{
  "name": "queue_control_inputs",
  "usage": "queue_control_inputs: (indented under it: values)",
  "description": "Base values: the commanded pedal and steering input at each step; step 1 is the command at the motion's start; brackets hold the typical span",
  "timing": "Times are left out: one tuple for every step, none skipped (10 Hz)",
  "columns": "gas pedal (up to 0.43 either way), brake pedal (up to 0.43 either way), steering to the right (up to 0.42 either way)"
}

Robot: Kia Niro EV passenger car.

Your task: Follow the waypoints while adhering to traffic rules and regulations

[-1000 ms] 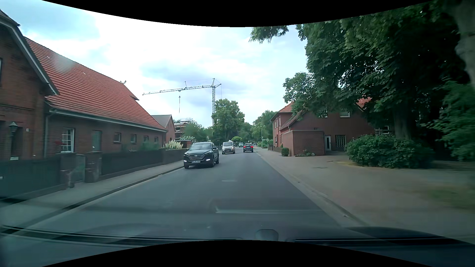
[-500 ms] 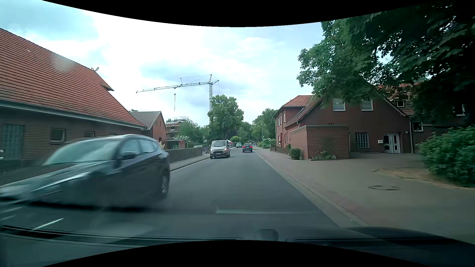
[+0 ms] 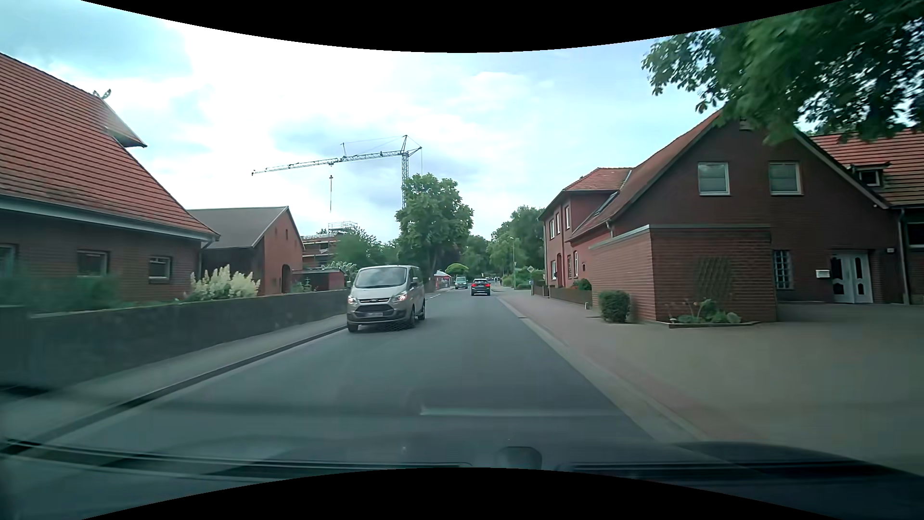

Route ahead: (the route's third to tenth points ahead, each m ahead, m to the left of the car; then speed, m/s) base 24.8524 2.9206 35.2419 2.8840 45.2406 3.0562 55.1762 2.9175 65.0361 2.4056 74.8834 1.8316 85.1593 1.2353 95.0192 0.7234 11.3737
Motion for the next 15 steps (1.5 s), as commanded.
queue_control_inputs:
  values:
    - [0.118,0.0,-0.003]
    - [0.118,0.0,-0.004]
    - [0.118,0.0,-0.005]
    - [0.118,0.0,-0.005]
    - [0.118,0.0,-0.005]
    - [0.118,0.0,-0.006]
    - [0.118,0.0,-0.007]
    - [0.118,0.0,-0.007]
    - [0.118,0.0,-0.006]
    - [0.118,0.0,-0.005]
    - [0.118,0.0,-0.005]
    - [0.118,0.0,-0.005]
    - [0.118,0.0,-0.004]
    - [0.118,0.0,-0.002]
    - [0.118,0.0,-0.001]
